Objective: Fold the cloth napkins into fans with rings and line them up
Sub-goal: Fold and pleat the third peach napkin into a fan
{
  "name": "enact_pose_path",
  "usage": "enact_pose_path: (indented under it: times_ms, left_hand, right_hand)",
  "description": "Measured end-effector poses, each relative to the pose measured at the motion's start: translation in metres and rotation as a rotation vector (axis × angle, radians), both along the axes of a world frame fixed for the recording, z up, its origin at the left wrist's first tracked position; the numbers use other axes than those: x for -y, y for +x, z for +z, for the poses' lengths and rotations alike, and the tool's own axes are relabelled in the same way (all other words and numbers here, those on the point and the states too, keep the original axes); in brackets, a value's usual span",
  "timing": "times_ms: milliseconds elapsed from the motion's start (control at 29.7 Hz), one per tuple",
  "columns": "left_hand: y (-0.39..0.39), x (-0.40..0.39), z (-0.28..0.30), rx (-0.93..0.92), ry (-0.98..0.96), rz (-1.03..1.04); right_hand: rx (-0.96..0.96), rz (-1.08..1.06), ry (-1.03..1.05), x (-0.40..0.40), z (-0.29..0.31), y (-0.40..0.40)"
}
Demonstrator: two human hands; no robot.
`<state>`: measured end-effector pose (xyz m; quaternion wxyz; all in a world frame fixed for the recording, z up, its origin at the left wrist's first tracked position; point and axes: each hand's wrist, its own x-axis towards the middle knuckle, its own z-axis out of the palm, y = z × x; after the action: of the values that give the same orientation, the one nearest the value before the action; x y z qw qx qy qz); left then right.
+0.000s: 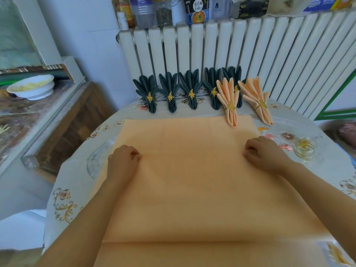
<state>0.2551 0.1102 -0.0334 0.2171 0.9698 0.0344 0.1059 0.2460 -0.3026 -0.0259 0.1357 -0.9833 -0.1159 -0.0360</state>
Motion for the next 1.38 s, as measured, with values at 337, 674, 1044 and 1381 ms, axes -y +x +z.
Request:
enact_pose_path:
  times_ms: [337, 674, 1044, 1381]
  left_hand:
    - [0.002, -0.003, -0.013, 0.116, -0.071, 0.122]
    - [0.010, -0.014, -0.016, 0.109, -0.092, 0.149]
    - [-0.033, 0.063, 0.006, 0.019, 0.117, -0.115]
    - [-0.140, 0.114, -0.009, -0.247, 0.284, -0.449]
  right_hand:
    - [0.157, -0.184, -0.074, 0.004, -0.017, 0.001]
    - [0.180, -0.442, -0.233, -0.005, -0.022, -0.005]
    - [0.026, -0.253, 0.010, -0.065, 0.001, -0.037]
    - [0.045, 0.003, -0.083, -0.134, -0.012, -0.130]
